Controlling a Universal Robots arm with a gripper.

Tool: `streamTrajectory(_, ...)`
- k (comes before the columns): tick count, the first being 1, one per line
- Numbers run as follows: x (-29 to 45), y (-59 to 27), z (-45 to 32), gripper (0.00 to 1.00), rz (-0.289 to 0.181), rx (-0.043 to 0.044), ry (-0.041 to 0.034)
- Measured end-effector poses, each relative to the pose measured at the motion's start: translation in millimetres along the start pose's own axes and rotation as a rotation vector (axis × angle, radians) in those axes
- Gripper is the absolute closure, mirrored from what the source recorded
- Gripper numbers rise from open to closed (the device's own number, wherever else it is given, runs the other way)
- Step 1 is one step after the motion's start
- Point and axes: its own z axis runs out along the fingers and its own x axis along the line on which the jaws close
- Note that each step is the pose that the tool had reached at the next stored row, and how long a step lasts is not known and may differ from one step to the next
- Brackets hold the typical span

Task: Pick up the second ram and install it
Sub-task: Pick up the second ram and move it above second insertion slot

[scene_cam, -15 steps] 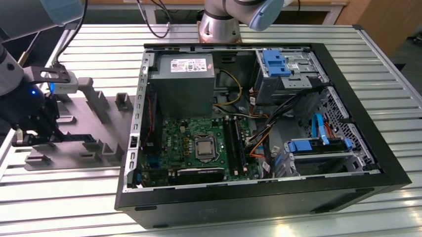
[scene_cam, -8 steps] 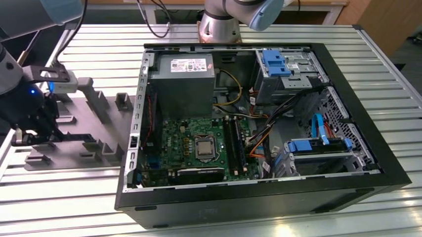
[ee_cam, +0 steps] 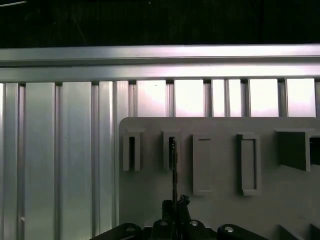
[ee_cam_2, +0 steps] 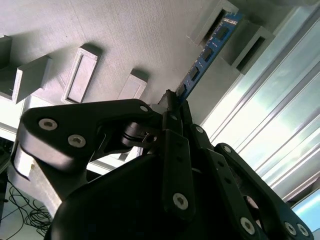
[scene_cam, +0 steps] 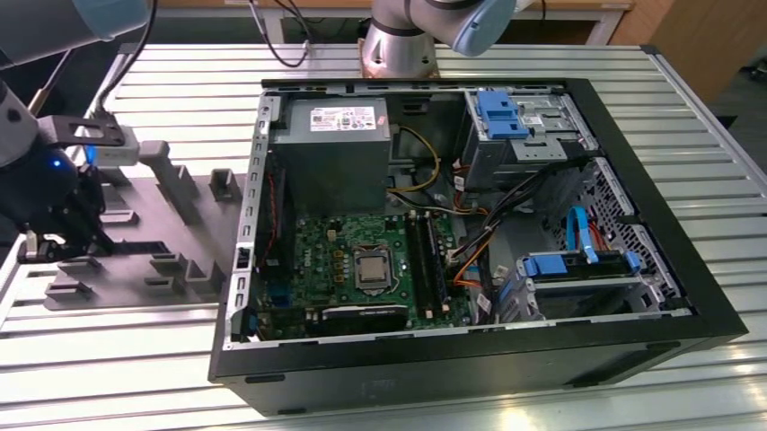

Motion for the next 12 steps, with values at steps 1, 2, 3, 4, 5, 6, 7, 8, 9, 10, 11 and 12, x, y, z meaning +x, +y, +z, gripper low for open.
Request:
streamTrajectory(1,0.0,0.0,-0.8,0.86,0.0,0.0,0.0)
streamTrajectory(2,0.0,0.0,-1.7,0.86,0.0,0.0,0.0)
streamTrajectory(3,0.0,0.0,-2.6,0.86,0.0,0.0,0.0)
streamTrajectory(4,0.0,0.0,-3.3,0.86,0.0,-0.0001,0.0001)
streamTrajectory(5,-0.1,0.1,-3.9,0.86,0.0,-0.0001,0.0)
streamTrajectory(6,-0.1,0.0,-4.5,0.86,0.0,0.0,0.0)
streamTrajectory(7,-0.1,0.0,-4.9,0.86,0.0,0.0001,-0.0001)
streamTrajectory(8,-0.1,0.1,-5.4,0.86,0.0,0.0,0.0)
streamTrajectory(9,-0.1,0.1,-5.9,0.86,0.0,0.0,0.0)
streamTrajectory(10,-0.1,0.1,-6.3,0.86,0.0,0.0,0.0)
streamTrajectory(11,-0.1,0.1,-6.5,0.86,0.0,0.0001,-0.0001)
streamTrajectory(12,-0.1,0.1,-6.8,0.86,0.0,0.0,0.0)
